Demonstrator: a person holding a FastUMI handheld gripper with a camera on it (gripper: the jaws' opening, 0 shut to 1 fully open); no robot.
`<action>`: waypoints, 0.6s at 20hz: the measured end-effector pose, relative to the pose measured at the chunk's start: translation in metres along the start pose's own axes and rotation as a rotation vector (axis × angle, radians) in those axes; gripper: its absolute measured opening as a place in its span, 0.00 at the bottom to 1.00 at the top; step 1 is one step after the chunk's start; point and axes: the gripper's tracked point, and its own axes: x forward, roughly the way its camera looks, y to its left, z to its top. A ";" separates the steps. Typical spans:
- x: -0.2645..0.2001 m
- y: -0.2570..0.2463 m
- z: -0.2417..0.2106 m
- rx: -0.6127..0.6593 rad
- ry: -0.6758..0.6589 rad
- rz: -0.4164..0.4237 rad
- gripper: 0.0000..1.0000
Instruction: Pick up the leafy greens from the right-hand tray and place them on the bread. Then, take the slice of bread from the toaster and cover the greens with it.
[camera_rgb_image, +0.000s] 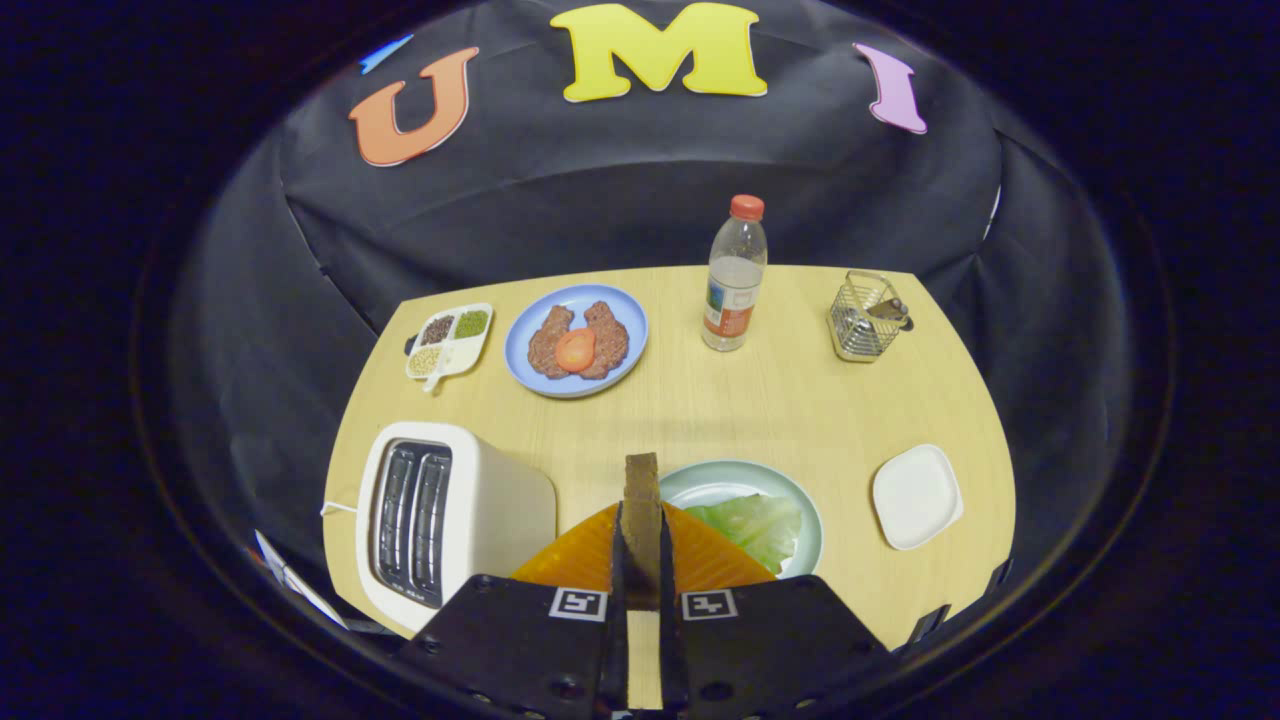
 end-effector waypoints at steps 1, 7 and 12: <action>0.005 -0.002 -0.004 -0.003 0.004 0.012 0.12; 0.029 -0.021 -0.027 0.014 0.032 0.051 0.12; 0.042 -0.043 -0.035 0.015 0.033 0.046 0.12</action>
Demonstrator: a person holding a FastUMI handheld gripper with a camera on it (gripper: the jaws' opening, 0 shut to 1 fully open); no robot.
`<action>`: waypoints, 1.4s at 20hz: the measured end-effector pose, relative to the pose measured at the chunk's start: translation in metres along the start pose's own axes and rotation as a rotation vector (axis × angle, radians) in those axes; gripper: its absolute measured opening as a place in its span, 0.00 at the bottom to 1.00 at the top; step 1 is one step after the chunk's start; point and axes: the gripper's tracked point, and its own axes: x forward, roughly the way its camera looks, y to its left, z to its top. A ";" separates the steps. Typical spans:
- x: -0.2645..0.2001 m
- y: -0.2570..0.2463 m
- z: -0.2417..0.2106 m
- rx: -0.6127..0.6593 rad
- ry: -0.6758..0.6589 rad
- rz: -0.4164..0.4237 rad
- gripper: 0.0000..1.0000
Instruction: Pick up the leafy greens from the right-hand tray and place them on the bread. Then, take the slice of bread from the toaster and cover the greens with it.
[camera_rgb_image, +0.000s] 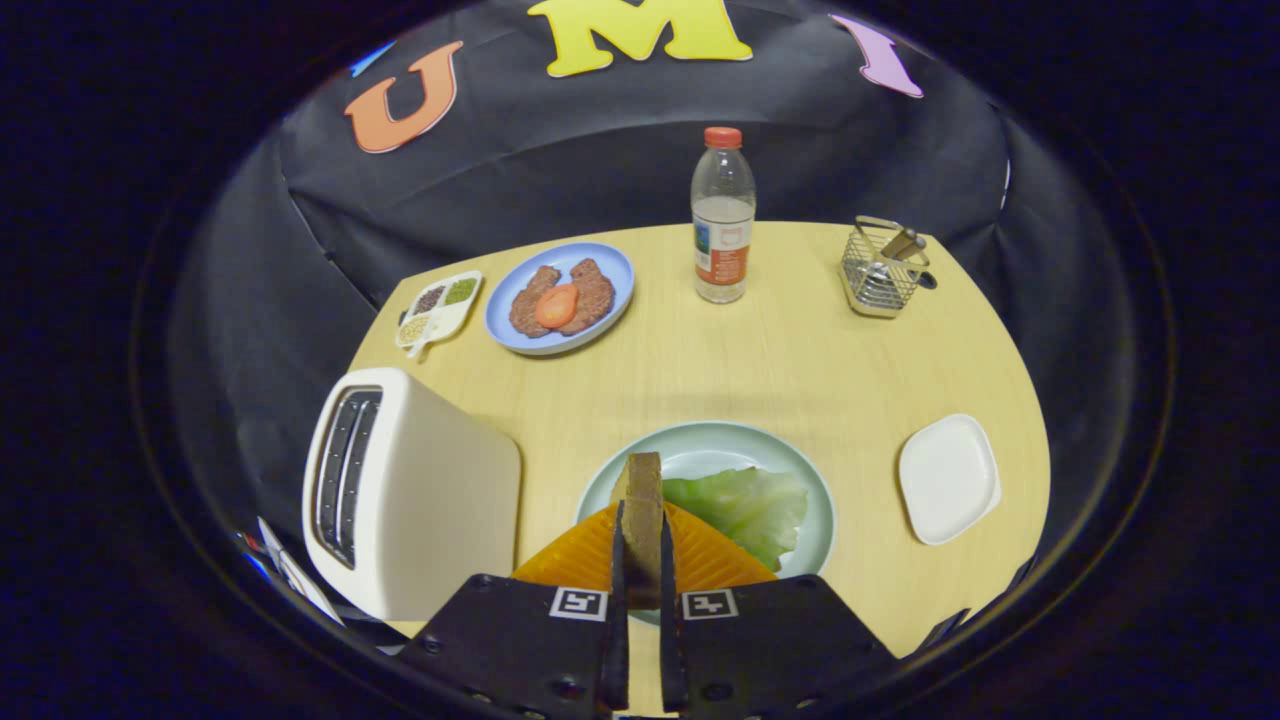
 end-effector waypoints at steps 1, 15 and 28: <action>0.002 -0.007 0.001 0.002 0.001 -0.012 0.12; 0.028 -0.051 -0.013 -0.025 0.038 -0.099 0.40; 0.010 -0.060 -0.009 -0.054 0.023 -0.190 0.57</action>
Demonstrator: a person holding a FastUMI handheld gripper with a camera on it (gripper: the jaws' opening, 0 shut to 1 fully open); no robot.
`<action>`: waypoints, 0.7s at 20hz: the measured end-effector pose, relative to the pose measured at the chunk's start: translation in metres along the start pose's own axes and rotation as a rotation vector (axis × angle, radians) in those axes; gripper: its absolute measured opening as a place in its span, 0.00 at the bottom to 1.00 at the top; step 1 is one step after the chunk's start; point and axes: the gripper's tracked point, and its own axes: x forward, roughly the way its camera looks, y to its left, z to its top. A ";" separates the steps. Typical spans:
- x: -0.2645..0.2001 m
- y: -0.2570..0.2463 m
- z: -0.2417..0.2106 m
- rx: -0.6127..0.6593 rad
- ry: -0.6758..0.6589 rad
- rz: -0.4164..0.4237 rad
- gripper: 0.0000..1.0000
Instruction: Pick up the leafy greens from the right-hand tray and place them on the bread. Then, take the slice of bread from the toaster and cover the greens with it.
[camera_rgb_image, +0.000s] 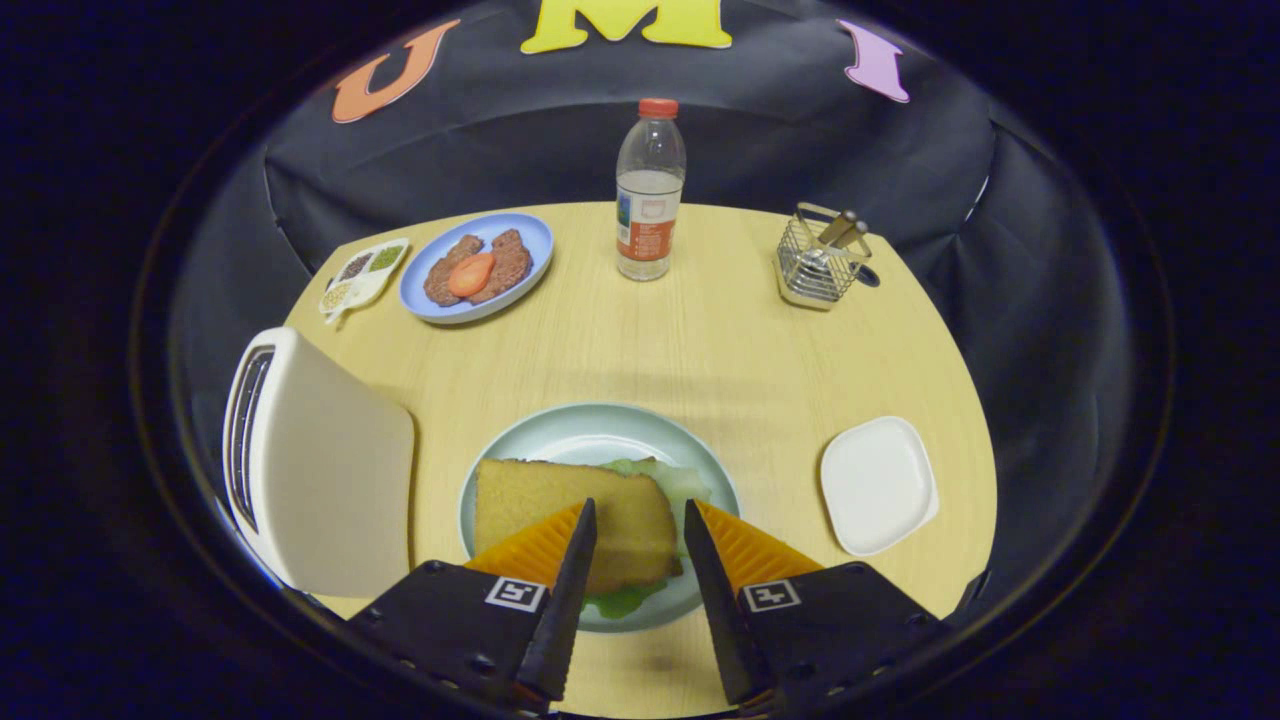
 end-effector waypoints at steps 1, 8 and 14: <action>-0.004 -0.002 0.002 0.005 -0.010 -0.005 0.57; -0.046 -0.002 0.010 0.048 -0.096 -0.012 0.78; -0.101 0.001 0.021 0.107 -0.209 -0.003 0.91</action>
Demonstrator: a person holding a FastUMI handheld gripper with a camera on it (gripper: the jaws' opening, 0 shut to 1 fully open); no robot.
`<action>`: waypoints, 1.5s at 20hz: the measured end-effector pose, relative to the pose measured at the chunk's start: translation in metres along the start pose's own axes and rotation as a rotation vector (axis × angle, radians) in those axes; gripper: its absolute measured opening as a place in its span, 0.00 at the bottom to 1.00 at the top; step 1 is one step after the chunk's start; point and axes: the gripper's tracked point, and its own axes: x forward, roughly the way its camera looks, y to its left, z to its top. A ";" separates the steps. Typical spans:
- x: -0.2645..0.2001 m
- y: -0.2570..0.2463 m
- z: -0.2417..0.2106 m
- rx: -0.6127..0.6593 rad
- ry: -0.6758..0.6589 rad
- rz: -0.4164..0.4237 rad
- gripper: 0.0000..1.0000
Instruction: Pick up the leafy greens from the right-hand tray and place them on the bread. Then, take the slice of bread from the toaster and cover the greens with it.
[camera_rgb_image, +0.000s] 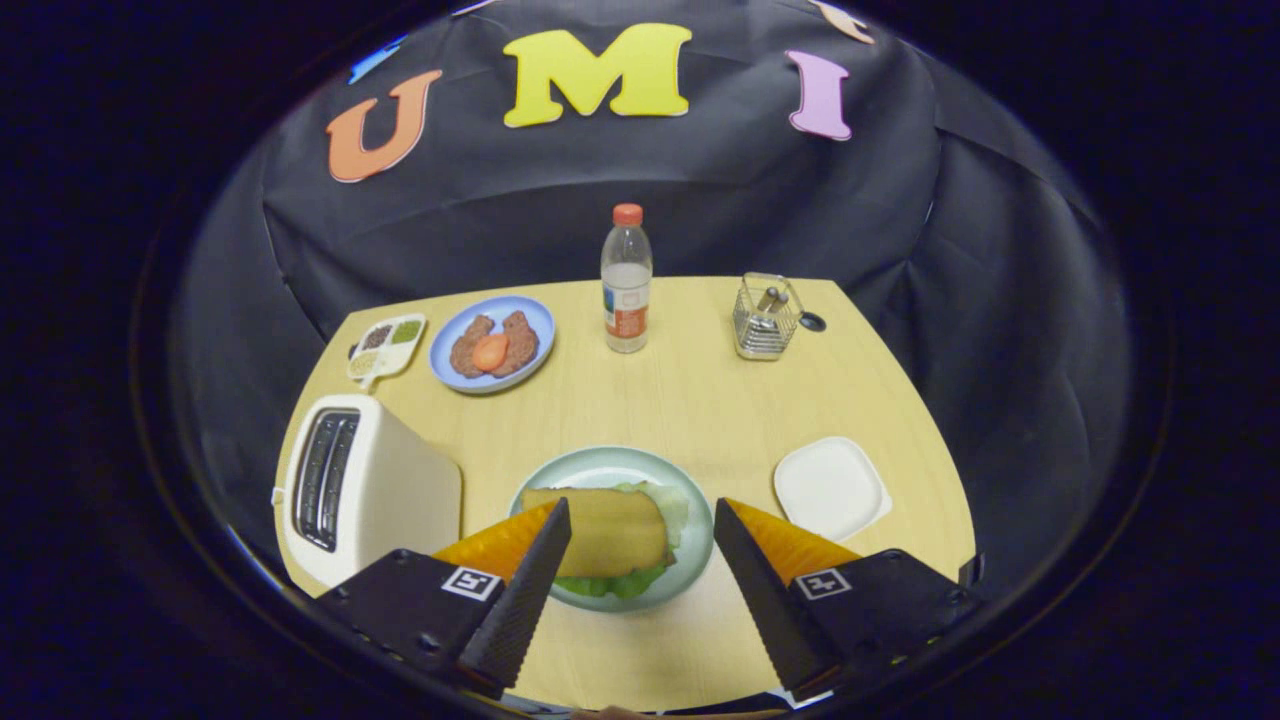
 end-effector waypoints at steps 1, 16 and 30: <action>-0.011 0.001 0.005 0.008 -0.026 0.002 0.92; -0.228 -0.021 0.101 -0.068 -0.696 0.043 0.95; -0.324 -0.068 0.024 -0.013 -0.840 0.170 0.95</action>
